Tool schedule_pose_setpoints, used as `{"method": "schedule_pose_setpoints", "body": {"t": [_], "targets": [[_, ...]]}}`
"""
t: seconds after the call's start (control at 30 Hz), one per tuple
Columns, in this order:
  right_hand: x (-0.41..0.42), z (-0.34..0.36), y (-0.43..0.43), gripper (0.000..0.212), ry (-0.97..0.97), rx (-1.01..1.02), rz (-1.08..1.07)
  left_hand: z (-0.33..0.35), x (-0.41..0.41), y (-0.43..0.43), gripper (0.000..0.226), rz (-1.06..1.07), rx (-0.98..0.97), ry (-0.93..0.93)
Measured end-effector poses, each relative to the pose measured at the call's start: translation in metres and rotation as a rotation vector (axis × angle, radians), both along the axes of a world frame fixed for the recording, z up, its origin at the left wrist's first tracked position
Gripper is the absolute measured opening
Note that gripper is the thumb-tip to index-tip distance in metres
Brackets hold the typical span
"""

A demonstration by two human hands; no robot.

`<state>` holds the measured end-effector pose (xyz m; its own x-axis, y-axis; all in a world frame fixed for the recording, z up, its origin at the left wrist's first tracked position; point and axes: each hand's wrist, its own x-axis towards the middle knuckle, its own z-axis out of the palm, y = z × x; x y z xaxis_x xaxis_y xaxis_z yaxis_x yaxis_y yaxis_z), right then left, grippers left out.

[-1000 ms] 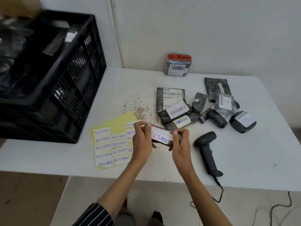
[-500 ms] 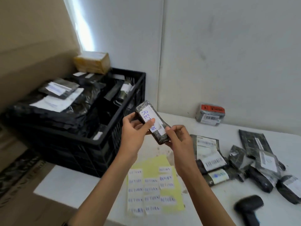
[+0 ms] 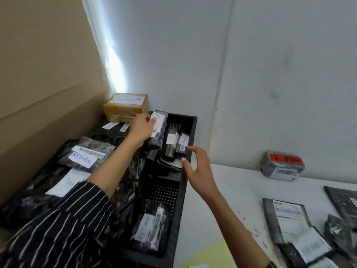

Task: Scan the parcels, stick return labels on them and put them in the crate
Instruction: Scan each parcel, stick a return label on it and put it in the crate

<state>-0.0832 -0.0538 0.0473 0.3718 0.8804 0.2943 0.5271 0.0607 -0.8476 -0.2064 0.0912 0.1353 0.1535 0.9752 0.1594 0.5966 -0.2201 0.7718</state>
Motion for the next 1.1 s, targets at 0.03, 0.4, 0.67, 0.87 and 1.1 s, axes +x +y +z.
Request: {"method": "schedule_pose_setpoints", "body": {"t": [0.03,0.4,0.67,0.87,1.1], "targets": [[-0.001,-0.001,0.011,0.040,-0.042,-0.024,-0.020,-0.002,0.005,0.014,0.021,-0.012,-0.005,0.056],[-0.004,-0.014,0.053,0.048,-0.093,-0.133,-0.090,-0.045,0.047,0.098,0.043,-0.050,0.050,0.548],[-0.002,-0.018,0.054,0.053,-0.090,-0.185,-0.067,-0.065,0.036,0.099,0.085,-0.571,0.104,1.084],[0.001,-0.018,0.052,0.047,0.037,-0.104,-0.044,-0.051,0.045,0.086,0.071,-0.528,0.117,0.970],[0.043,-0.027,-0.003,0.024,0.175,0.052,-0.204,-0.012,0.102,0.030,0.040,-0.625,0.214,0.460]]}}
